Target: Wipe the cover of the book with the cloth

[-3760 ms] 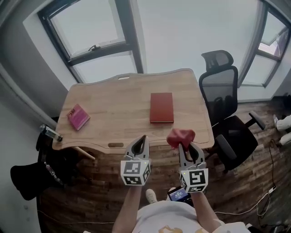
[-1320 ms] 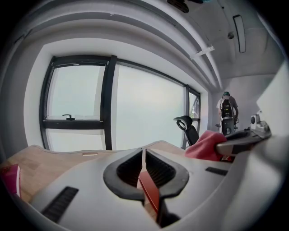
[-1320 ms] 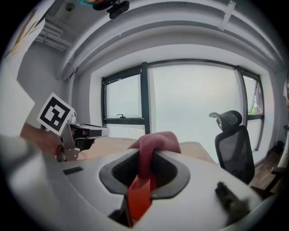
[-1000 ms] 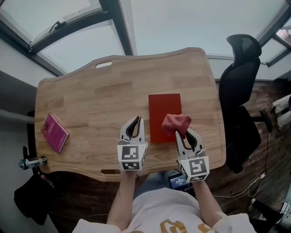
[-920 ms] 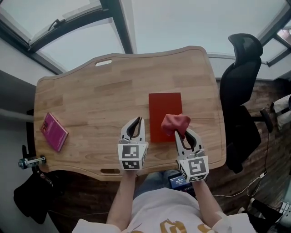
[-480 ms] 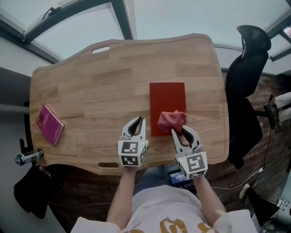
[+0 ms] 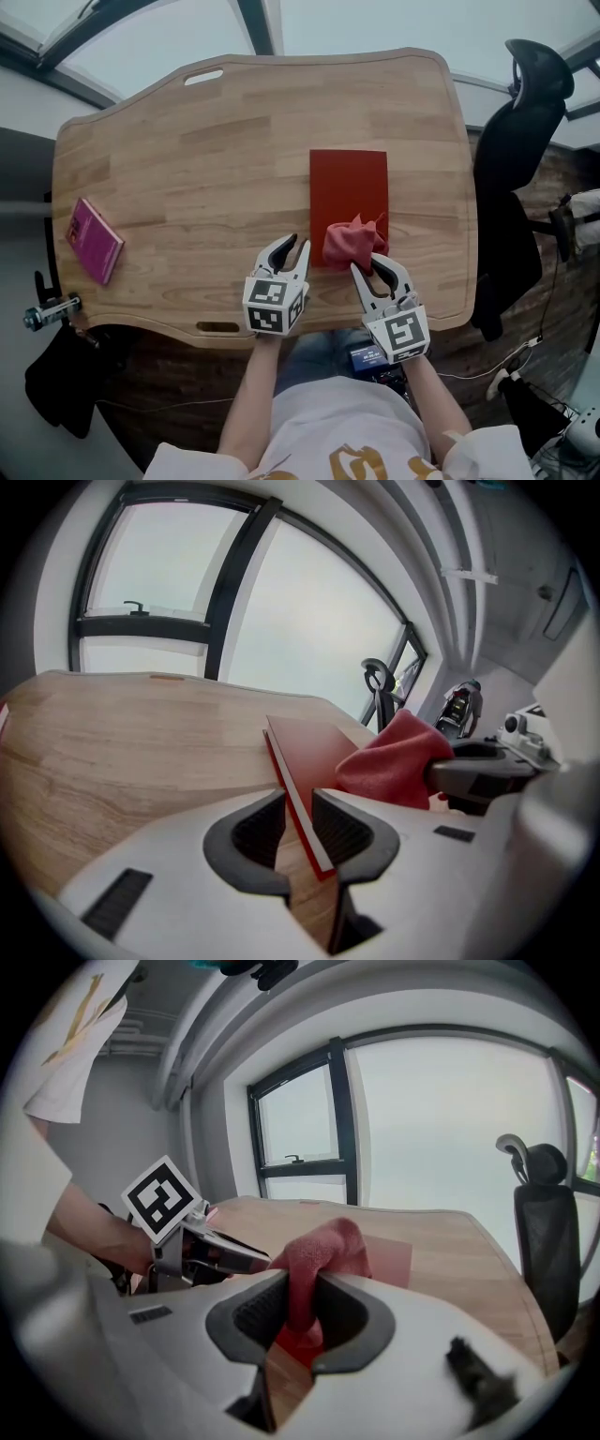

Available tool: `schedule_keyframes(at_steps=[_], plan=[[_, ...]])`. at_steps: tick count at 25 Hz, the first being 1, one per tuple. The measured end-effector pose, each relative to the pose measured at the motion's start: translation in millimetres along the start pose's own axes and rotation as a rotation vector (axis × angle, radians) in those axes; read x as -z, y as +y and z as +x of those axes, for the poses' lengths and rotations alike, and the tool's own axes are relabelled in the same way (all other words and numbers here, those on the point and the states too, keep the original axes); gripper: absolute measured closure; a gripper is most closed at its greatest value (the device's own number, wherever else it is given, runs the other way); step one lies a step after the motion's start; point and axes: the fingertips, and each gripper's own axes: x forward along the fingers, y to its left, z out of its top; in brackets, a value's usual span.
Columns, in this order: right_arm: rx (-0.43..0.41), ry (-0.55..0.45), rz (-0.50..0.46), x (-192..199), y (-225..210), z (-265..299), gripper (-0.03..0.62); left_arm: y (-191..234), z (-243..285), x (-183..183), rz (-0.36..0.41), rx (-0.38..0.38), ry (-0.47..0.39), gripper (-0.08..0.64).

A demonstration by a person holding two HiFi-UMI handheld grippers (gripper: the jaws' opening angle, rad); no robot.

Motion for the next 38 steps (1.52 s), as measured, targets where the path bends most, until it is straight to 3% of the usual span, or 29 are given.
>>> schedule_keyframes(at_steps=[8,12,15,19,21,27,30,33,38], plan=[[-0.064,0.030,-0.001,12.1,11.7,11.0,0.517,0.8,10.9,12.4,-0.111,0.031,0.040,0.453],[-0.096,0.037,-0.008,14.1,16.2,17.3,0.517,5.7,14.6,11.1,-0.115,0.010,0.046,0.460],[-0.127,0.048,-0.016,15.3,20.7,19.8,0.517,6.3,15.8,10.9,-0.098,-0.013,0.049,0.520],[-0.146,0.062,-0.021,19.1,21.8,23.2,0.517,0.5,21.3,13.4,-0.142,0.024,0.064,0.506],[-0.149,0.069,-0.016,20.8,20.7,23.4,0.517,-2.1,24.8,16.7,-0.174,0.042,0.085,0.430],[-0.180,0.081,-0.031,24.3,20.1,24.0,0.517,-1.8,27.8,19.0,-0.262,0.063,0.098,0.425],[-0.190,0.105,-0.055,29.9,21.7,26.9,0.517,-1.4,28.1,20.1,-0.366,0.093,0.082,0.445],[-0.175,0.113,-0.017,31.1,15.7,25.8,0.517,0.3,27.0,18.6,-0.499,0.123,0.051,0.500],[-0.191,0.122,-0.020,33.5,14.8,25.5,0.517,4.3,28.5,12.8,-0.511,0.130,0.054,0.508]])
